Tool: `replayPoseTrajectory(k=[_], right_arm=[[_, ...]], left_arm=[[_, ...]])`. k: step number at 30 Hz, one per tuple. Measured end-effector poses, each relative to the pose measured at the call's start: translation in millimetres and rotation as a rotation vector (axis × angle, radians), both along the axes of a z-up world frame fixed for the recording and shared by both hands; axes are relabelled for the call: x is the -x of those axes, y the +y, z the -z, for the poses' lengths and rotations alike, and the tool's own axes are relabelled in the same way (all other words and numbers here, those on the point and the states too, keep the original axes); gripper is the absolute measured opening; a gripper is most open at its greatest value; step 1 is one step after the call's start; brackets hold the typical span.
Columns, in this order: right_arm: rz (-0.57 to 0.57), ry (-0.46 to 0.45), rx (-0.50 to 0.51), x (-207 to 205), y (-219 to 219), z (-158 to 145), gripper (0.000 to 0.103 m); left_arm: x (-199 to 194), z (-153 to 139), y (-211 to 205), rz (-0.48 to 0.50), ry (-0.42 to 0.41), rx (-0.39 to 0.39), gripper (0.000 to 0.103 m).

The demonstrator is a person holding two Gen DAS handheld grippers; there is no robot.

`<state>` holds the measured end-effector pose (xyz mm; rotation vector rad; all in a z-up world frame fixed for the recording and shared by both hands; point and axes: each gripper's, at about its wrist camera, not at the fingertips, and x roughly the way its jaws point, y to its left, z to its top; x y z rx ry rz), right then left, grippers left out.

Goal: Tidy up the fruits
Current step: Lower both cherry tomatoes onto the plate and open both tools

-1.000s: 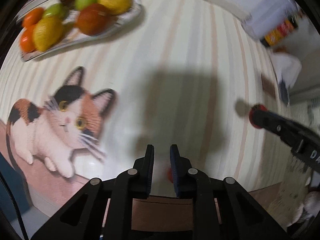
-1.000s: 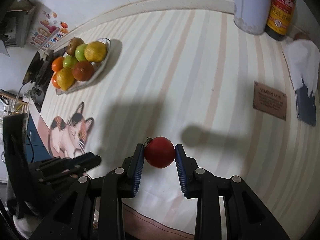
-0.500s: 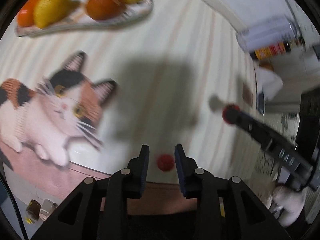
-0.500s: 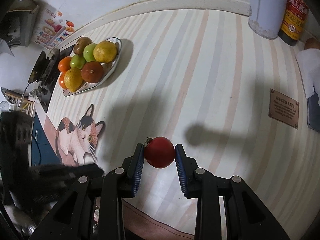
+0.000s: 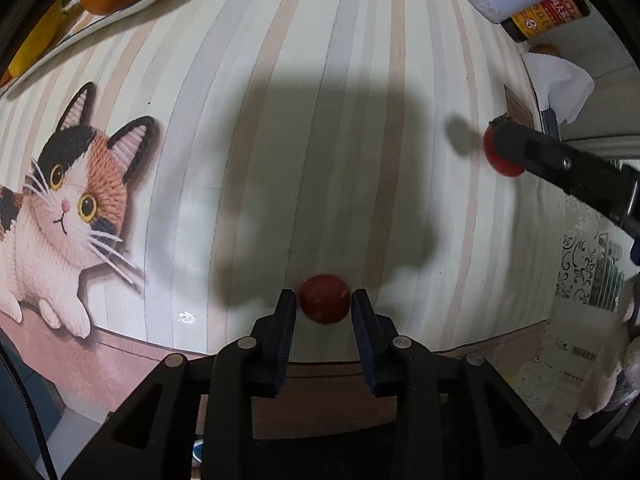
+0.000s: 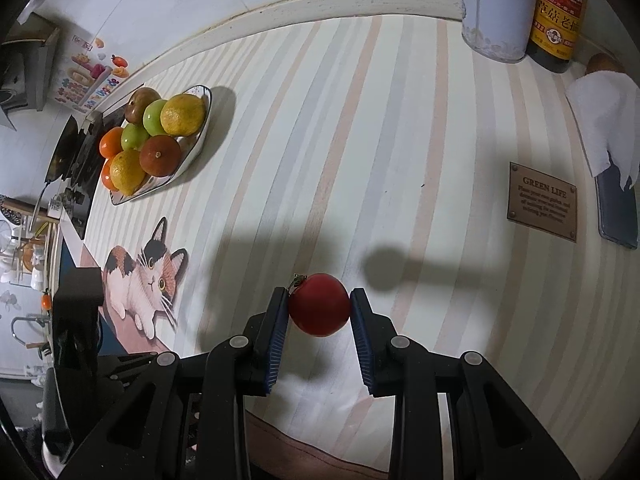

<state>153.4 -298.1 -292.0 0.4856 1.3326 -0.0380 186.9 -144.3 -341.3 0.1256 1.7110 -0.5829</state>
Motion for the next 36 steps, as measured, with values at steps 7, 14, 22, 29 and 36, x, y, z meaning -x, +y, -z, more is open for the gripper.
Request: replayPoseTrajectory(k=[7, 14, 22, 29, 36], right_arm=[[-0.003, -0.010, -0.003, -3, 1, -2, 0.034], [-0.045, -0.052, -0.038, -26, 18, -10, 0.034], [-0.139, -0.148, -0.145, -101, 72, -13, 0.034], [-0.226, -0.160, -0.235, -151, 131, 9, 0.034], [-0.249, -0.162, -0.264, -171, 160, 18, 0.034]], left_arm=[[2, -8, 7, -0.045, -0.038, 0.039, 0.023], [-34, -58, 50, -0.185, -0.134, 0.113, 0.023], [-115, -89, 111, -0.354, -0.235, 0.139, 0.023], [-159, -62, 135, -0.447, -0.191, 0.110, 0.023], [-177, -46, 155, -0.487, -0.160, 0.092, 0.023]])
